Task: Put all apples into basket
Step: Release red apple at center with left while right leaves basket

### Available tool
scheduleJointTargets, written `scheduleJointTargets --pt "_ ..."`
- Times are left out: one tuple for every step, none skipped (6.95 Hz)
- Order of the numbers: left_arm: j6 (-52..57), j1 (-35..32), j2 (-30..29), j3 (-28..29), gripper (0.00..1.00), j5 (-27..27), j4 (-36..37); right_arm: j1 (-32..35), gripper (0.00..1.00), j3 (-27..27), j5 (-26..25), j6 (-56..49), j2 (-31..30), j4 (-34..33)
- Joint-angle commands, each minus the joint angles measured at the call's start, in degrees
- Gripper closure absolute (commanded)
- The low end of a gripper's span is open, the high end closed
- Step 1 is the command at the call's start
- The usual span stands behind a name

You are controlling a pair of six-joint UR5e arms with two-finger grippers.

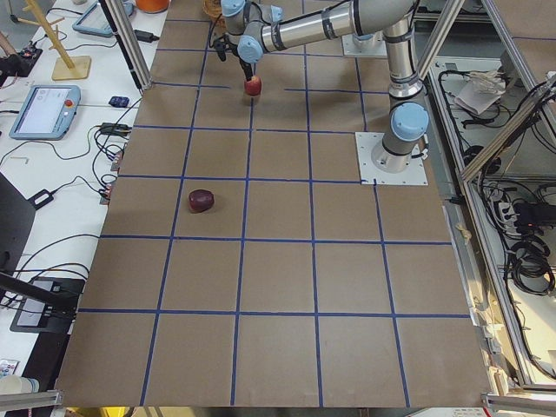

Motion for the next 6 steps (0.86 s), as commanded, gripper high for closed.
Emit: scheduleJointTargets --pt "23.55 11.83 0.68 2.90 0.00 8.65 -6.13 13.33 0.00 0.17 6.50 12.88 -4.64 8.43" --pt "35.84 15.70 -0.72 3.94 0.00 14.62 -5.08 17.48 0.00 0.26 11.26 21.04 -4.82 11.93" --pt "43.36 22.35 -1.77 2.99 0.00 15.12 -0.02 21.79 0.00 0.35 17.57 32.52 -4.82 12.57" --pt "50.14 28.68 -3.70 2.81 0.00 15.04 4.03 26.79 0.00 0.78 19.89 43.34 -4.30 12.58" --pt "57.60 31.97 -5.98 2.81 0.00 15.04 8.42 30.67 0.00 2.44 20.09 49.97 -3.69 11.80" --pt "60.20 34.09 -8.70 2.81 0.00 14.51 14.47 32.36 0.00 4.89 20.18 52.21 -2.90 11.70"
